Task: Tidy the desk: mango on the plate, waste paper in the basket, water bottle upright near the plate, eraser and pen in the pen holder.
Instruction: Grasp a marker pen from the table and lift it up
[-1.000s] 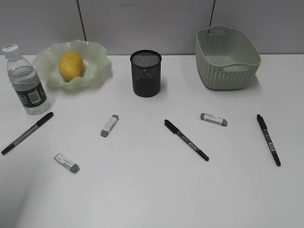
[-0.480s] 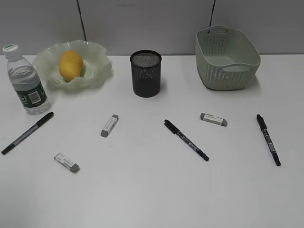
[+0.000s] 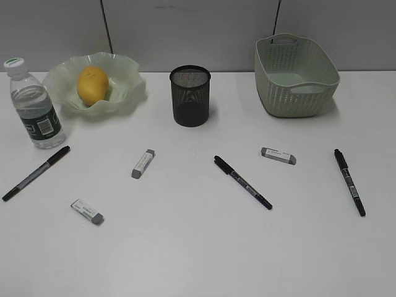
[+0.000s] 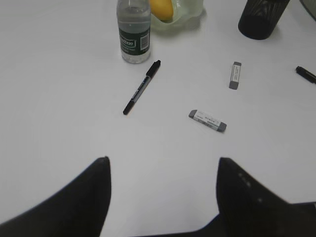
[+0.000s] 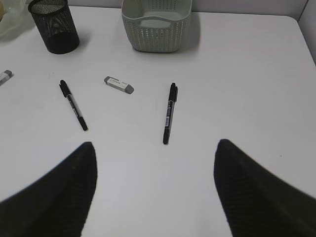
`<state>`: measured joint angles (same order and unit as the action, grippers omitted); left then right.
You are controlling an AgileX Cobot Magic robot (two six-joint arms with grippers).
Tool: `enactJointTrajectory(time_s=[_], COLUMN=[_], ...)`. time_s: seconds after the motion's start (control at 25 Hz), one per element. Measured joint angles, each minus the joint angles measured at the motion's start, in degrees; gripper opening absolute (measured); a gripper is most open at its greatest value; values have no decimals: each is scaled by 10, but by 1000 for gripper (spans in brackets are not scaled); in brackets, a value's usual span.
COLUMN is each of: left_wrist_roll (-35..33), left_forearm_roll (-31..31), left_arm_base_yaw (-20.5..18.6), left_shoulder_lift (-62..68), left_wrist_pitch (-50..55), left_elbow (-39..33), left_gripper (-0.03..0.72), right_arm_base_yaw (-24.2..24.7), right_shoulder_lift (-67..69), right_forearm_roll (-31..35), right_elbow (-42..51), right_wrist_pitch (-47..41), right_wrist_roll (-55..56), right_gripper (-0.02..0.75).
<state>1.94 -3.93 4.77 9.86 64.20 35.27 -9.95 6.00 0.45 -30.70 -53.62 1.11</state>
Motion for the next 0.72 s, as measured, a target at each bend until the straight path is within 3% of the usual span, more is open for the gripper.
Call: enactJointTrajectory(time_s=[0.36,0.72], left_wrist_roll=[0,0], left_forearm_roll=[14,25], left_arm_base_yaw=[0,0], left_shoulder_lift=[-42,-42], left_wrist_pitch=[-6,-27], left_elbow=[-37,-51], left_gripper=[501,498], right_arm_base_yaw=[0,0], right_shoulder_lift=[29,289], right_forearm_roll=[0,0], right_elbow=[0,-1], right_wrist_pitch=[11,134], right_wrist_roll=[0,31], right_gripper=[583,583])
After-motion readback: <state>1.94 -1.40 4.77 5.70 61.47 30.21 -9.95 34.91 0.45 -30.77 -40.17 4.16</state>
